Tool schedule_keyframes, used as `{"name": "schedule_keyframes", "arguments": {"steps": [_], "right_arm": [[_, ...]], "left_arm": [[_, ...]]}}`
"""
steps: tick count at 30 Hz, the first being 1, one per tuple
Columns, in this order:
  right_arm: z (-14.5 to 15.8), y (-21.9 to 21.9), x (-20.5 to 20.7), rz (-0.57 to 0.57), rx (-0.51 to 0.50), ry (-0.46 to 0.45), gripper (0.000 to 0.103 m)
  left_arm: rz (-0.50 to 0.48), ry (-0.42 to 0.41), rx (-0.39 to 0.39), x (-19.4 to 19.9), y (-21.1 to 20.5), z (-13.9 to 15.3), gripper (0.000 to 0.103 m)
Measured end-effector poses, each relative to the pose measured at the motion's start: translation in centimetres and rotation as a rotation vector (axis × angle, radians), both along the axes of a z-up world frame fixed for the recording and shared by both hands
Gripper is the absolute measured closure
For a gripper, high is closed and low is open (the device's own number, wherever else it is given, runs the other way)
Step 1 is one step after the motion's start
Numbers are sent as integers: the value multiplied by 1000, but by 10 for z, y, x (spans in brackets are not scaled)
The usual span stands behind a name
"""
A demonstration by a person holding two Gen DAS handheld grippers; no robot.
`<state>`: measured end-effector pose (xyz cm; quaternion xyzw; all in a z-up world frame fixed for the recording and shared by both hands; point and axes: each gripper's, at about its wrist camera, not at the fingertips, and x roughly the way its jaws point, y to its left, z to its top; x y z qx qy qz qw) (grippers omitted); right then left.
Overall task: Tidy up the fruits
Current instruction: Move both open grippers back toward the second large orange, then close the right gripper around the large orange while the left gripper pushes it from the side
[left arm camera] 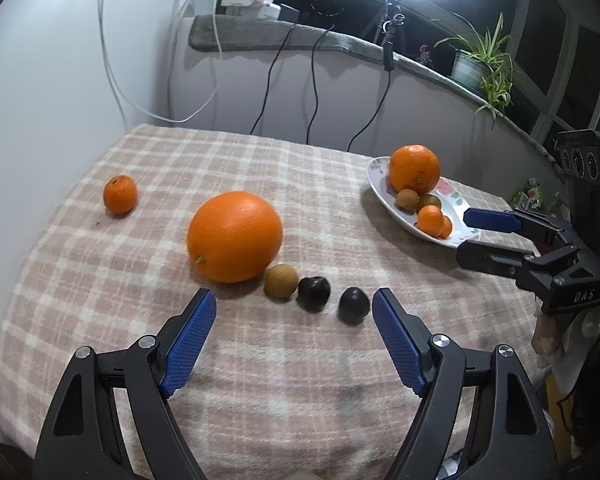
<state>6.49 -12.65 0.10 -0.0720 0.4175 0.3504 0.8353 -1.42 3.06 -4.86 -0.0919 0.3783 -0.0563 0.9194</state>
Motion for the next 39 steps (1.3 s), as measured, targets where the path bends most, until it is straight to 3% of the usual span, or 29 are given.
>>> {"name": "schedule_keyframes", "arguments": {"steps": [20,39], "right_arm": [[-18,65,22,94,7,88,13],[-34,116,59,138,60,223,13]], "left_arm": [[81,15,-71,6,41,-15,26],[69,26,-92,28,51,-21,26]]}}
